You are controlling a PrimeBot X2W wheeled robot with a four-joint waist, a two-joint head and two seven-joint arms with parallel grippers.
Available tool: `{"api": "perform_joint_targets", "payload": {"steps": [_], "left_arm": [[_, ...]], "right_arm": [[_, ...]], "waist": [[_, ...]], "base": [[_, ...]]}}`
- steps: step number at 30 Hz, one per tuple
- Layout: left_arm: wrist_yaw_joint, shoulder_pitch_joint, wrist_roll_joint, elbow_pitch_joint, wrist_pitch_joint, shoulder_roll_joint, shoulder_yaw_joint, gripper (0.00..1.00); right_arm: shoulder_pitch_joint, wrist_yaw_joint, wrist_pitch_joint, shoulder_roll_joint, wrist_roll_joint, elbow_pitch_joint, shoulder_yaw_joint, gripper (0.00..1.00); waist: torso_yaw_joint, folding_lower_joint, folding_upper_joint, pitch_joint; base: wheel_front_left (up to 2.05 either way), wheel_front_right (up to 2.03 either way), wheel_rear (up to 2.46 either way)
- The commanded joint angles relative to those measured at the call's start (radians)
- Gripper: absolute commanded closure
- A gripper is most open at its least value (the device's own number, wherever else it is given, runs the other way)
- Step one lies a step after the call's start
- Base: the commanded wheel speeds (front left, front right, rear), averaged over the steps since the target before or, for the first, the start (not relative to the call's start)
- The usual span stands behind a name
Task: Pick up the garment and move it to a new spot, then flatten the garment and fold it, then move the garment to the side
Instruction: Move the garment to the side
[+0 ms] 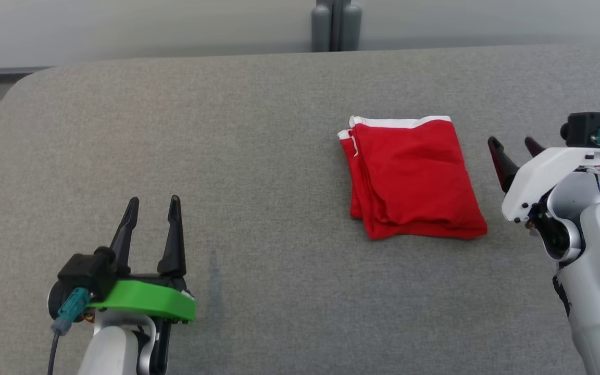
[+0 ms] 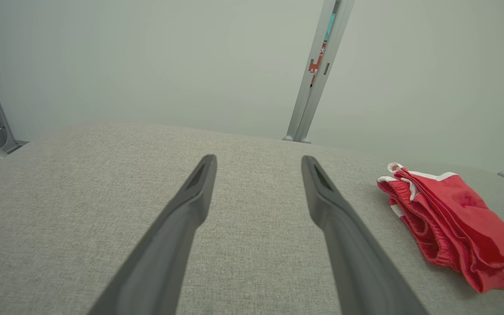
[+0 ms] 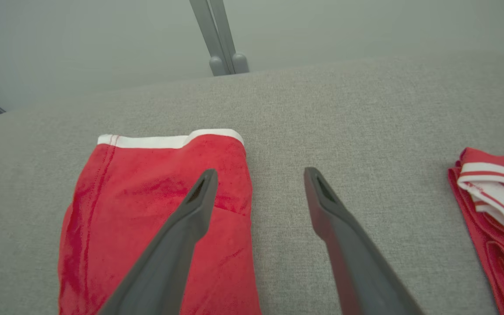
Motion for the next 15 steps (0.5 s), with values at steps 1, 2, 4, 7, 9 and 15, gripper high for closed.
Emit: {"api": "perform_joint_targets", "payload": {"steps": [1, 2, 4, 7, 9, 15], "left_arm": [[-0.003, -0.02, -0.006, -0.007, 0.0, 0.006, -0.009, 0.0], [-0.003, -0.027, -0.008, -0.014, 0.0, 0.007, -0.016, 0.0], [-0.003, -0.038, -0.01, -0.022, 0.0, 0.008, -0.032, 0.0], [-0.003, -0.049, -0.012, -0.02, 0.0, 0.009, -0.043, 0.0], [-0.003, -0.054, -0.013, -0.018, 0.0, 0.009, -0.046, 0.0], [-0.003, -0.054, -0.016, -0.006, 0.0, 0.008, -0.043, 0.0]], "right_arm": [[-0.02, 0.0, 0.052, 0.005, 0.011, 0.041, 0.002, 0.0], [-0.039, 0.0, 0.089, 0.005, 0.018, 0.075, 0.002, 0.0], [-0.066, 0.0, 0.135, 0.0, 0.024, 0.128, -0.001, 0.0], [-0.09, 0.0, 0.153, -0.003, 0.013, 0.198, -0.007, 0.0], [-0.103, 0.0, 0.148, 0.002, 0.007, 0.233, -0.007, 0.0], [-0.113, 0.0, 0.212, 0.022, 0.044, 0.333, 0.048, 0.15]], "waist": [[0.049, 0.0, 0.0, 0.055], [0.059, 0.0, 0.0, 0.066], [0.079, 0.0, 0.0, 0.085], [0.103, 0.0, 0.0, 0.104], [0.111, 0.0, 0.0, 0.109], [0.118, 0.0, 0.0, 0.107]], "base": [[0.0, 0.0, 0.0], [0.0, 0.0, 0.0], [0.0, 0.0, 0.0], [0.0, 0.0, 0.0], [0.0, 0.0, 0.0], [0.0, 0.0, 0.0]]}}
